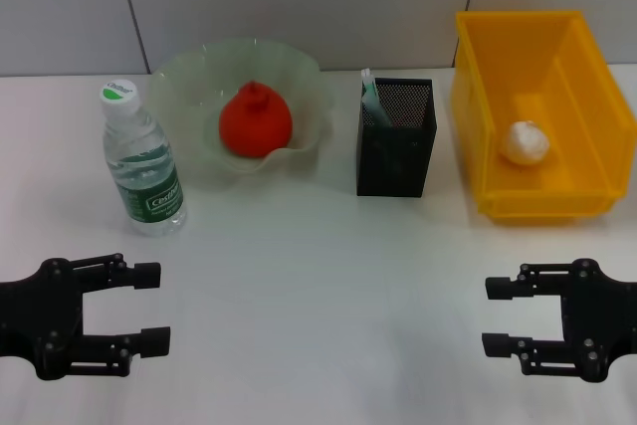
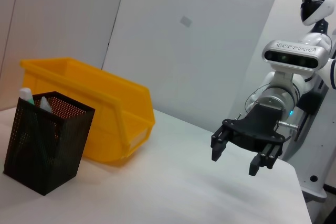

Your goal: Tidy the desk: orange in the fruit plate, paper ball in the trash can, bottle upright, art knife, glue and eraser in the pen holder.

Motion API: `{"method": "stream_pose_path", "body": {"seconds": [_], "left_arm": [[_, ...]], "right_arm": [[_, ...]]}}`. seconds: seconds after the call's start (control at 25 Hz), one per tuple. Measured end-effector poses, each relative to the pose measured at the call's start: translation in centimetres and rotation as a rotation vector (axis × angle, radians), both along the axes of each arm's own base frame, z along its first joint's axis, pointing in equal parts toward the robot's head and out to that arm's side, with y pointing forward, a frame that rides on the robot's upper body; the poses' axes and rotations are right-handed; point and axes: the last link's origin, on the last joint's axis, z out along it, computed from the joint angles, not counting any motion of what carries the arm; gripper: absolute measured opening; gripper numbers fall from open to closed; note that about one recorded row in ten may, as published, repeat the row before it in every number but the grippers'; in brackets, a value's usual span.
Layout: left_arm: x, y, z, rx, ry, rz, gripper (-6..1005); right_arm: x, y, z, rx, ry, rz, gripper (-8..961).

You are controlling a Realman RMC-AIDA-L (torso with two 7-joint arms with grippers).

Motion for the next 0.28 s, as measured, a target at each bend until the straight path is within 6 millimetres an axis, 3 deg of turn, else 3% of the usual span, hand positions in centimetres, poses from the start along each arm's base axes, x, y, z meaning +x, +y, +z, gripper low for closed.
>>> {"method": "stream_pose_path", "body": {"seconds": [0.28], "left_arm": [[-0.07,-0.04,-0.11,0.0,0.002,0.004,846]], "right_arm": [[0.01,-0.15,-0.23,0.0,0.001,0.007,622]]}}
